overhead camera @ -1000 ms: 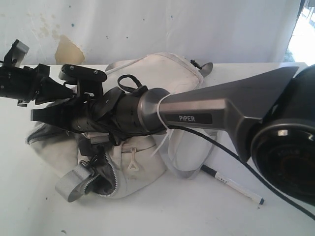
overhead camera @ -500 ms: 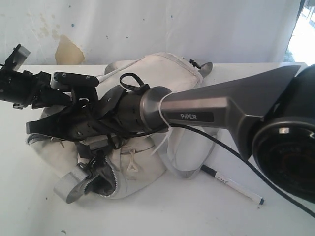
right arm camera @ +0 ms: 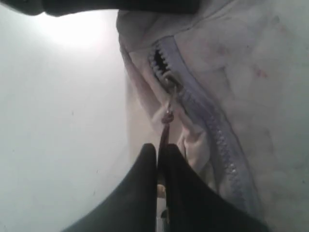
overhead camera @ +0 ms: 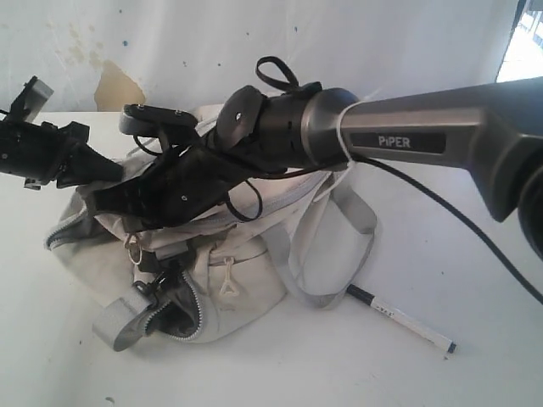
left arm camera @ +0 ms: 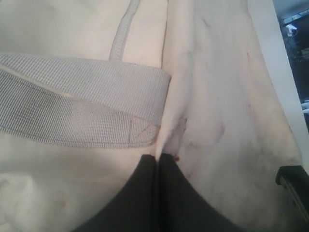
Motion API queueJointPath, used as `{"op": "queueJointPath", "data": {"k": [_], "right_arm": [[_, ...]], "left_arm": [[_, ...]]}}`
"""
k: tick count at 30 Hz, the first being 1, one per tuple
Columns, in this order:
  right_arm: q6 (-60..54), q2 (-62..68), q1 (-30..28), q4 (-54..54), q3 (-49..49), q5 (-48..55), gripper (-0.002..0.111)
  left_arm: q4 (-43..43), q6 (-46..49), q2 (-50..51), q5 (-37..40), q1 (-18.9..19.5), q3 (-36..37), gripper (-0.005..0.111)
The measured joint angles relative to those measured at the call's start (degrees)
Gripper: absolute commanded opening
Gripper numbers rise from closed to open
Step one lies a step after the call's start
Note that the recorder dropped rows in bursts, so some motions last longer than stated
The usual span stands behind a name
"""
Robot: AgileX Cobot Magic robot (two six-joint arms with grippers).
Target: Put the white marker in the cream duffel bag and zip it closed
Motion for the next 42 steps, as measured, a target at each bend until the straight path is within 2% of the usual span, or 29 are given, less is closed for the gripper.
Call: {"op": "queueJointPath", "data": {"k": [12,24,34,36,38,42], "right_arm": [[1.66,-4.92,-4.93,-3.47,0.00,10.61,0.000],[2.19,-10.39,-7.27,-8.31,0.00,19.01,0.000],[4.66,-11.94,-8.51,-9.79,0.00,22.03,0.000],[3.89,-11.53,-7.27,-8.35,0.00,22.42,0.004],[2.82,-10.77,-5.60,-7.75,0.00,22.43,0.014],[2.15,-9.27,-2.96,-7.49,0.00,22.53,0.045]], "left_arm": [[-5.34,-2.75,0.00,0.67,0.00,0.00,0.001],[-5.98,-2.79,0.00,-0.68,5.36,0.00,0.000],[-5.88,-2.79,0.00,-1.07,5.33,0.00,0.000],[-5.76,-2.79,0.00,-1.07,5.33,0.00,0.000],[-5.76,-2.79,0.00,-1.07,5.33,0.00,0.000],[-5.76,-2.79,0.00,-1.07,5.33,0.00,0.000]]}}
